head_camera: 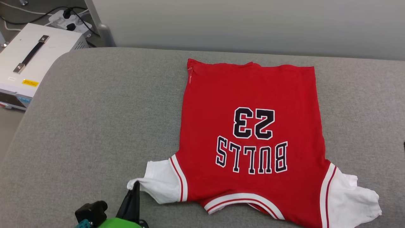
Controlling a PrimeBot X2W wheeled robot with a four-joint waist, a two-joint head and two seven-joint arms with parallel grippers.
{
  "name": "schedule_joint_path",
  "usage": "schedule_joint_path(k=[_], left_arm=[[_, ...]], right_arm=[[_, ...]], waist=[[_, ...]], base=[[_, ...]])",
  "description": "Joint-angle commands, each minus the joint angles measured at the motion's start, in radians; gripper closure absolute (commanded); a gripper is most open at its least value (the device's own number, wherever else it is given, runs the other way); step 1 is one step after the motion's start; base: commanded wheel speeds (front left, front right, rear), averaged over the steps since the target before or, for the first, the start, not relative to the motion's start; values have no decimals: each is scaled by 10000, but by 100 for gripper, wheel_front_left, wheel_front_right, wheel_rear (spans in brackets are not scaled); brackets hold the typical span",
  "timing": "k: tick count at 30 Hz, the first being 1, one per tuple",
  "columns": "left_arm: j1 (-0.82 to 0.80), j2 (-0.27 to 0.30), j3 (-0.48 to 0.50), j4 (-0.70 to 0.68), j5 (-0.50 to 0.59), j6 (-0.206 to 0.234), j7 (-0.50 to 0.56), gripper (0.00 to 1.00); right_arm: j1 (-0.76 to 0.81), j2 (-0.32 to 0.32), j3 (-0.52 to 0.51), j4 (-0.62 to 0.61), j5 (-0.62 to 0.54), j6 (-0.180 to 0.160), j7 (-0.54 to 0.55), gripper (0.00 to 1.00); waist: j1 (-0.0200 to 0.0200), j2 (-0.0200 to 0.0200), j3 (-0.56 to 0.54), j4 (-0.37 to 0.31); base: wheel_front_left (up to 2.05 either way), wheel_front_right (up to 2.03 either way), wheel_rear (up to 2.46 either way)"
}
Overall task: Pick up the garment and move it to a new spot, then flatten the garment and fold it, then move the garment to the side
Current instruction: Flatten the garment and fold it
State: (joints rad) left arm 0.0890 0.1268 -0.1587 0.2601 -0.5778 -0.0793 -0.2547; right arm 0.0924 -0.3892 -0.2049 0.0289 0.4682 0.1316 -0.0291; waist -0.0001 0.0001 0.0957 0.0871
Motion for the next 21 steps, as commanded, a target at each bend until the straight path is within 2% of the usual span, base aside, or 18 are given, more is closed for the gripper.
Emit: schedule_joint_path(k=[1,5,10,15,21], left_arm=[[-293,-29,-27,-146,187,43,-42,100],[-658,-72,-144,-527,351,39,-48,100],[-1251,-136,-407,-912,564,-60,-55,100],[-1748,-268,-667,-1121,646,-175,-61,100],[-2192,-498,-938,-1244,708,-281,-67,100]], right_arm=[[-616,-287,9,-279,-103,-9,187,0],[-2348,-1112,342,-739,-229,-9,757,0],[-5166,-2123,1458,-565,-519,-9,2009,0],[-7882,-2668,2894,918,-218,-9,4059,0],[-10522,-2784,3876,3397,442,-9,6821,0]], waist=[[1,-1,362,208],[1,-1,933,480],[1,-1,1878,895],[1,-1,2625,1296],[1,-1,3444,1780]], base=[[0,0,0],[0,0,0],[0,0,0],[0,0,0],[0,0,0]])
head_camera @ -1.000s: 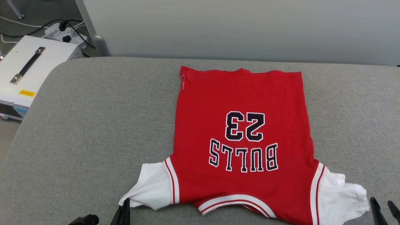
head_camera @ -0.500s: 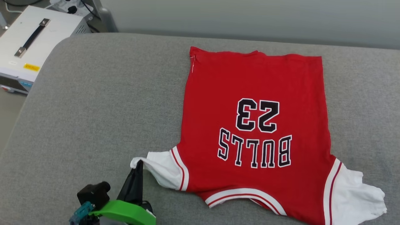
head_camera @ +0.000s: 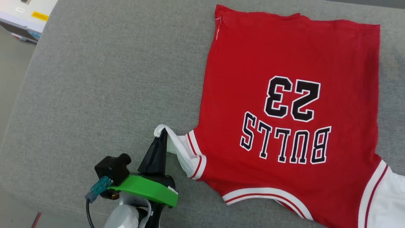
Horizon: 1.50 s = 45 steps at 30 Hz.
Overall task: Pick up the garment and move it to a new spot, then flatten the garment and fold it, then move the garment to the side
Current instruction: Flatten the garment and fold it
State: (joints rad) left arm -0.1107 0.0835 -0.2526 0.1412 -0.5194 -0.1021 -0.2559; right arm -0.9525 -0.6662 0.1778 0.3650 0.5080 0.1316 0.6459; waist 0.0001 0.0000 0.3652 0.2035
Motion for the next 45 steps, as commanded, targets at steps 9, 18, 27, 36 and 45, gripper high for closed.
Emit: schedule_joint_path(k=[9,18,27,36,45], left_arm=[[-743,-275,-198,-338,175,-165,-57,100],[-1104,-327,-334,-584,76,-211,-58,100],[-1082,-331,-402,-439,-81,-112,-58,100],[-599,-332,-94,-84,53,-52,-58,100],[276,-318,397,127,461,-35,-59,100]], right_arm=[[-2206,-74,1141,2227,271,-9,3114,0],[-2130,-21,1297,3500,191,-9,3224,0],[-1621,-257,1758,3755,477,-9,2869,100],[-1170,-725,2519,2561,1273,-9,917,100],[2049,-2794,2209,-1,2855,-9,-894,100]], waist=[[-1,0,1838,1129],[-1,0,2297,1421],[-1,0,2022,1323],[-1,0,762,909],[-1,0,-648,93]], base=[[0,0,0],[0,0,0],[0,0,0],[0,0,0],[0,0,0]])
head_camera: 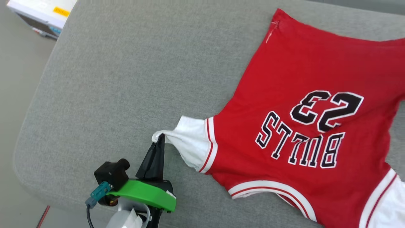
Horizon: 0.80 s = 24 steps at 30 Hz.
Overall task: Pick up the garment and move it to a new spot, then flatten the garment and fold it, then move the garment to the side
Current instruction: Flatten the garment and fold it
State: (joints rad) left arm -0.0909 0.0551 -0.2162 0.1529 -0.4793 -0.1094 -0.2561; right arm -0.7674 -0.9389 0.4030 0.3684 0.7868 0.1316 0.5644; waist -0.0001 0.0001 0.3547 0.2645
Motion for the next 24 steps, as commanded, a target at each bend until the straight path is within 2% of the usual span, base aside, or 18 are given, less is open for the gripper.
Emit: schedule_joint_path(k=[1,7,12,21,24], left_arm=[[149,-18,82,31,94,32,-57,100],[475,47,337,60,186,31,-57,100],[672,82,445,92,240,32,-57,100],[803,154,468,171,282,17,-57,100],[819,177,470,210,301,24,-57,100]], right_arm=[[647,-179,-239,-227,199,-9,-232,100],[3348,-528,-1587,-1001,489,-9,-768,100],[5483,-181,-2843,-1501,425,-9,-789,100],[9501,1495,-5287,-2806,61,-9,-157,100],[10448,2403,-5941,-3074,-16,-9,90,100]], waist=[[1,-1,-645,-609],[1,-1,-1072,-1049],[1,-1,-1295,-1318],[1,-1,-1523,-1393],[1,-1,-1542,-1354]], base=[[0,0,0],[0,0,0],[0,0,0],[0,0,0],[0,0,0]])
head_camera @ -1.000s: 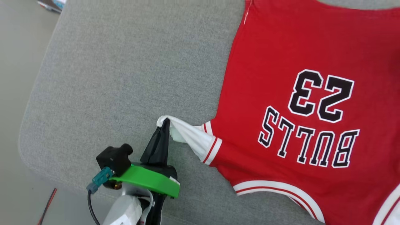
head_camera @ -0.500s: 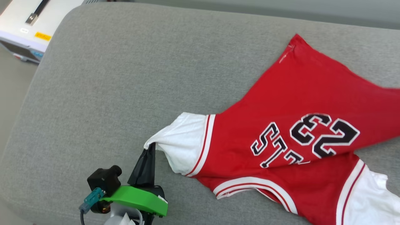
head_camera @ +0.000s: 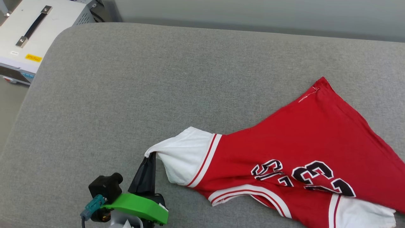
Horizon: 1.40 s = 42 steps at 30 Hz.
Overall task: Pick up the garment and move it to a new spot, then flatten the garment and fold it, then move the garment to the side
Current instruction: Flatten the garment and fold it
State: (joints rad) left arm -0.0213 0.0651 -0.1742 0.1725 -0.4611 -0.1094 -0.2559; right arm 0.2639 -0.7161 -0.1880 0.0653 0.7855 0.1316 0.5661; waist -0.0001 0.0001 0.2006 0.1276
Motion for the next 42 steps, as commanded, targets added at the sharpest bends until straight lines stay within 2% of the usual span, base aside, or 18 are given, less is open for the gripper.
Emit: schedule_joint_path(k=[1,6,9,10,11,17,23,24,29,33,37,42], left_arm=[[127,81,48,29,126,25,-59,100],[122,88,23,104,163,46,-59,100],[95,101,21,144,195,65,-59,100],[85,103,25,154,199,66,-59,100],[81,105,30,163,203,69,-59,100],[96,107,-5,200,246,100,-59,100],[-8,88,-162,130,286,99,-58,100],[-118,73,-294,109,310,83,-57,100],[-361,44,-493,112,318,45,-57,100],[-631,0,-725,95,351,9,-57,100],[-910,-47,-942,25,347,-30,-58,100],[-1161,-87,-1097,-97,342,-61,-58,100]], right_arm=[[345,480,-152,-55,34,-9,171,100],[1072,1680,-308,267,-170,-9,532,100],[1084,1956,-299,428,-372,-9,465,100],[1021,2021,-365,462,-444,-9,388,34],[955,2040,-410,452,-501,-9,352,0],[235,1614,-894,-587,-812,-9,-216,0],[-1069,689,-1143,-2025,-965,-9,-140,0],[-2003,84,-667,-2417,-1066,-9,360,0],[-3866,-578,875,-2377,-982,-9,1555,0],[-5429,-1011,2331,-1648,-941,-9,3027,0],[-7054,-1062,3716,-763,-1018,-9,4112,0],[-8675,-727,4984,531,-1266,-9,4426,0]], waist=[[1,-1,-6,26],[1,-1,24,76],[1,-1,44,81],[1,-1,42,78],[1,-1,30,71],[1,-1,-106,61],[1,-1,-7,223],[1,-1,131,380],[1,-1,434,666],[1,-1,737,938],[1,-1,1032,1170],[1,-1,1345,1368]], base=[[0,0,0],[0,0,0],[0,0,0],[0,0,0],[0,0,0],[0,0,0],[0,0,0],[0,0,0],[0,0,0],[0,0,0],[0,0,0],[0,0,0]])
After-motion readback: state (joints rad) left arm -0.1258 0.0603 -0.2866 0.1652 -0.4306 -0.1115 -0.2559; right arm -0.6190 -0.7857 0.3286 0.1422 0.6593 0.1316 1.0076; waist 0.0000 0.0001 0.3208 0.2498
